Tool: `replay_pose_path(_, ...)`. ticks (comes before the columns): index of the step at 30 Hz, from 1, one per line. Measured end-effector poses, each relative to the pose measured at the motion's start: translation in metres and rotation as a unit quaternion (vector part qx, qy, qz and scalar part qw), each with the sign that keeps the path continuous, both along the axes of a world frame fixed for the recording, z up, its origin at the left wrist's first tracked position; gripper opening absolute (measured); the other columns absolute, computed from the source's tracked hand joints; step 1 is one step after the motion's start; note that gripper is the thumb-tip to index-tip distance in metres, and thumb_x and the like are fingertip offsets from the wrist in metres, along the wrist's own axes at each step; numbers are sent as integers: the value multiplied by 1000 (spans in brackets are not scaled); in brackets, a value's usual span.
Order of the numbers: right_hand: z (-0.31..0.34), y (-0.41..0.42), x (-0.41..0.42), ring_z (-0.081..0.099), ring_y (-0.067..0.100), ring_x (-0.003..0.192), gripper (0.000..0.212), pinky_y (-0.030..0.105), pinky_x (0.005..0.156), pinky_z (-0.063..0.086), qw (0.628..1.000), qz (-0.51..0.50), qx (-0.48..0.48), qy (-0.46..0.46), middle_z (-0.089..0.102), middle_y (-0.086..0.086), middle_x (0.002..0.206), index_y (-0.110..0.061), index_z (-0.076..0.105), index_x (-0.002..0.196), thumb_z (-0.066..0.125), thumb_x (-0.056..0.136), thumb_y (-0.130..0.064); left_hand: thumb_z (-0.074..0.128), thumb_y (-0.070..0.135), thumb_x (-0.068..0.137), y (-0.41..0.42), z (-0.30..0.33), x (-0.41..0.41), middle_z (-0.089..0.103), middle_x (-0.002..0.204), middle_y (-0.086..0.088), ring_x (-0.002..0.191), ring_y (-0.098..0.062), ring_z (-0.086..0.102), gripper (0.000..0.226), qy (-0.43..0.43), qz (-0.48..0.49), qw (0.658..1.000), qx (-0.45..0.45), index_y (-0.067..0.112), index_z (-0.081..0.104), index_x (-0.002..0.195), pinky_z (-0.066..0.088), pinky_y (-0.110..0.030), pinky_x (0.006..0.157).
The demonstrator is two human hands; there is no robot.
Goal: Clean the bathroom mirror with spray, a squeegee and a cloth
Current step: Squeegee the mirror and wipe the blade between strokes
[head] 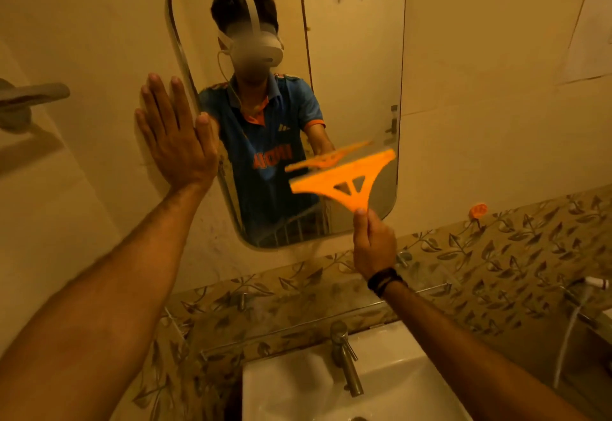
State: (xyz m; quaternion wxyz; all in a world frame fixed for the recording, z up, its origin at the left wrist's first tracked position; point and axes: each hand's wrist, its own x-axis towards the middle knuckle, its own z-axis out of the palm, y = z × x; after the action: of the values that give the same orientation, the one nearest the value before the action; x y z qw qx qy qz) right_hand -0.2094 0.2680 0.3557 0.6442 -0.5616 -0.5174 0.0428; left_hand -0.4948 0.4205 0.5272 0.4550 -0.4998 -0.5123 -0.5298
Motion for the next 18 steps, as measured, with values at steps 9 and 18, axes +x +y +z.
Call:
replay_pose_path(9,-23,17,2,40,5,46,39,22,44,23,997,5,-71,6,41,-9,52,-28,58,87,28,102,-49,19,45,107,-5,-1,0,17,167,-8,156,-17,3,61,2,2,1000,6,26,3,162,5,-40,128)
replay_pose_path(18,-95,-11,0,46,10,53,49,26,49,28,990,-2,-138,0,45,-9,57,-22,59,90,24,100,-55,23,43,106,-16,0,6,23,166,-12,155,-28,18,62,4,-15,1000,-7,21,9,162,7,-42,127)
